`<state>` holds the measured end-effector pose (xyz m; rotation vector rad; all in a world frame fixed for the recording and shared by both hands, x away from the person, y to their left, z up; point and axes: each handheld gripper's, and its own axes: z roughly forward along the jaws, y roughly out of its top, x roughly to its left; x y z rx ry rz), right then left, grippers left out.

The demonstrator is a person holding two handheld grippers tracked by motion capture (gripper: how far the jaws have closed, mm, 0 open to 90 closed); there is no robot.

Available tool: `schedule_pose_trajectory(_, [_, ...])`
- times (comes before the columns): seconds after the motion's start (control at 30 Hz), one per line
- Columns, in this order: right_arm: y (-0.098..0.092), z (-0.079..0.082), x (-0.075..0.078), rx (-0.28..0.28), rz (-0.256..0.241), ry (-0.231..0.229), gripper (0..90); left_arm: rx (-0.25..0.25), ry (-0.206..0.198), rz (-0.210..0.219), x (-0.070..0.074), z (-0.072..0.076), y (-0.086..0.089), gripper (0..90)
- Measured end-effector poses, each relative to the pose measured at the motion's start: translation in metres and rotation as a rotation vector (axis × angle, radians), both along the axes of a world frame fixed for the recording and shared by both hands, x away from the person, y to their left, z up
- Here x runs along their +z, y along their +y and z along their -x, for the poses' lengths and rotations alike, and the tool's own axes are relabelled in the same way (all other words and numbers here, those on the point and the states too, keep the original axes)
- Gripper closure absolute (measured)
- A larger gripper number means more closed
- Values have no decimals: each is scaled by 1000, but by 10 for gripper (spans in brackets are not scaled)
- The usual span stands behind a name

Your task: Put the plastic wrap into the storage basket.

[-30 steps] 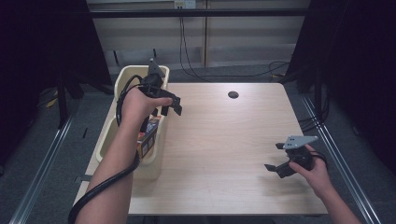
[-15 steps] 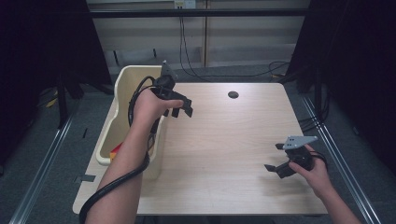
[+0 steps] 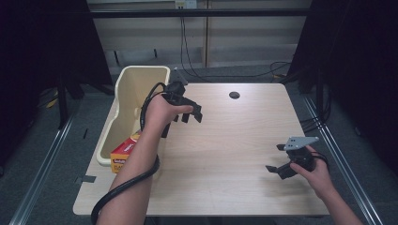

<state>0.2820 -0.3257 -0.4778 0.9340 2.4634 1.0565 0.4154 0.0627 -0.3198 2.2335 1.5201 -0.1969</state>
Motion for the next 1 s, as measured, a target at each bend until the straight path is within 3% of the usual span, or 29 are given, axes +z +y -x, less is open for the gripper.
schedule_pose_trajectory(0.6, [1,0,-1,5,5,8,30,-3,11,58,-22,2,-11,129])
schedule_pose_trajectory(1.0, [1,0,-2,4,15,2,30,-27,4,61,-33,6,-11,126])
